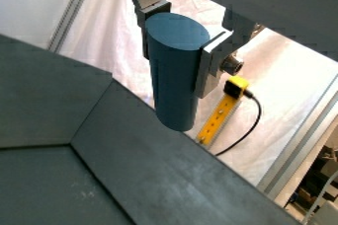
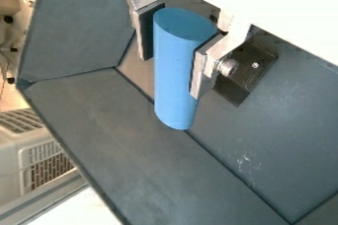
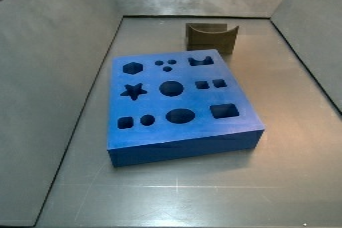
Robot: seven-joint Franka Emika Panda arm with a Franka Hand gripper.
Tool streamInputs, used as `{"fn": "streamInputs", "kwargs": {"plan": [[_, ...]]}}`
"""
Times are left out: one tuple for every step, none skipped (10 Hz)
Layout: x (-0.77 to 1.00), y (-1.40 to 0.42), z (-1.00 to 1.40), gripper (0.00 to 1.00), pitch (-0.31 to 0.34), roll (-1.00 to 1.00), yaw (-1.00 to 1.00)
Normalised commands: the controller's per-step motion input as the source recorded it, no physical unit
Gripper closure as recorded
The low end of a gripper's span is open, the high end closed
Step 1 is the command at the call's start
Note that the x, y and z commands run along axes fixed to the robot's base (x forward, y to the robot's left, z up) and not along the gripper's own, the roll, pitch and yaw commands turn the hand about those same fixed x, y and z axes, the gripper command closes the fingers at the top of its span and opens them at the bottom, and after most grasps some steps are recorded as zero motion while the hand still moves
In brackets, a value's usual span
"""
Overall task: Pick up the oval object. Move up. Place the oval object on the fixture. Regrasp the oval object. Move to above the board. Insert the oval object.
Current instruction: Move to above the board.
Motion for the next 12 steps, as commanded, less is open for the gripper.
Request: {"fn": "streamInputs", "kwargs": {"plan": [[-0.08,0.02,0.82,1.00,0.032,-0.06,0.00],[-0.06,0.01,0.64,1.00,0.039,-0.06,0.00],[-0.04,0.01,0.47,1.00,0.053,-0.07,0.00],[-0.03,0.00,0.30,1.00,0.072,-0.07,0.01],[-0.39,-1.00,-0.06,1.00,-0.018,-1.00,-0.01],[-0.39,-1.00,-0.07,1.00,-0.026,-1.00,-0.01],[-0.41,-1.00,-0.06,1.00,-0.041,-1.00,-0.01],[-0.42,-1.00,-0.07,1.00,-0.050,-1.00,-0.01],[-0.44,-1.00,-0.06,1.00,-0.060,-1.00,-0.02],[-0.45,-1.00,-0.06,1.00,-0.069,-1.00,-0.02],[-0.48,-1.00,-0.06,1.00,-0.081,-1.00,-0.02],[-0.50,-1.00,-0.06,1.00,-0.094,-1.00,-0.03]]}}
